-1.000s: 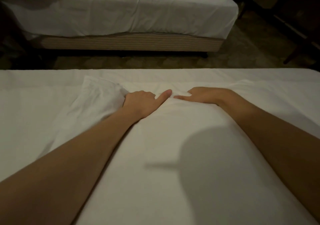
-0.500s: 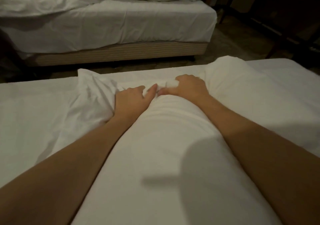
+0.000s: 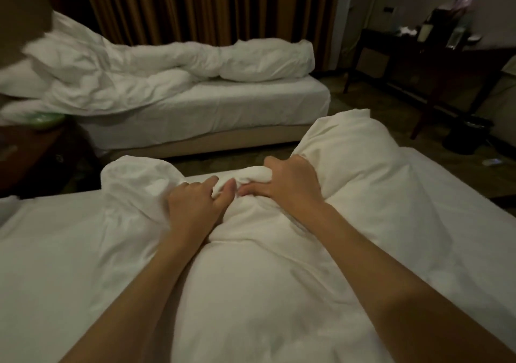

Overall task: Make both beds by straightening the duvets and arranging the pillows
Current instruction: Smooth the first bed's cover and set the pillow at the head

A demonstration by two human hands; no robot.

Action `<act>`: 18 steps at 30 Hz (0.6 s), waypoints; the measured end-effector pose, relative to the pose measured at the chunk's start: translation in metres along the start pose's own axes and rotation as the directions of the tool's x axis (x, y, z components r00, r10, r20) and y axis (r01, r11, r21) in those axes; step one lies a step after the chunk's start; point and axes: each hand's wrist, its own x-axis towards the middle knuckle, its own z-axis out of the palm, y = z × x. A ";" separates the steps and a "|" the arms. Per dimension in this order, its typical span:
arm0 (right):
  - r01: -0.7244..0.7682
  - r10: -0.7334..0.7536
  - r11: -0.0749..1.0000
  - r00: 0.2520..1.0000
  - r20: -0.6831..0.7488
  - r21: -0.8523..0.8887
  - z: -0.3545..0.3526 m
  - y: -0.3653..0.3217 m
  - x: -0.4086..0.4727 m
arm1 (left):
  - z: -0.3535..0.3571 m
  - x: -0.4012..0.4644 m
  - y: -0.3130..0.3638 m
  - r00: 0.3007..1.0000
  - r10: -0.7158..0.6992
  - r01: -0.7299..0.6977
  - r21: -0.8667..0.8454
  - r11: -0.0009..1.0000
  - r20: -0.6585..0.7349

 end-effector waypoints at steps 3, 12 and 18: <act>0.041 -0.042 0.999 0.995 -0.095 -0.012 -0.039 -0.005 -0.041 | -0.048 -0.012 0.024 0.992 0.076 -0.072 0.044 0.996 -0.105; 0.146 -0.132 0.985 0.979 -0.154 0.088 -0.144 -0.001 -0.229 | -0.204 -0.108 0.151 0.997 0.077 -0.081 0.174 0.981 0.030; 0.138 -0.117 0.974 0.986 -0.119 0.178 -0.183 0.045 -0.340 | -0.267 -0.176 0.252 0.960 0.047 -0.142 0.335 0.931 0.277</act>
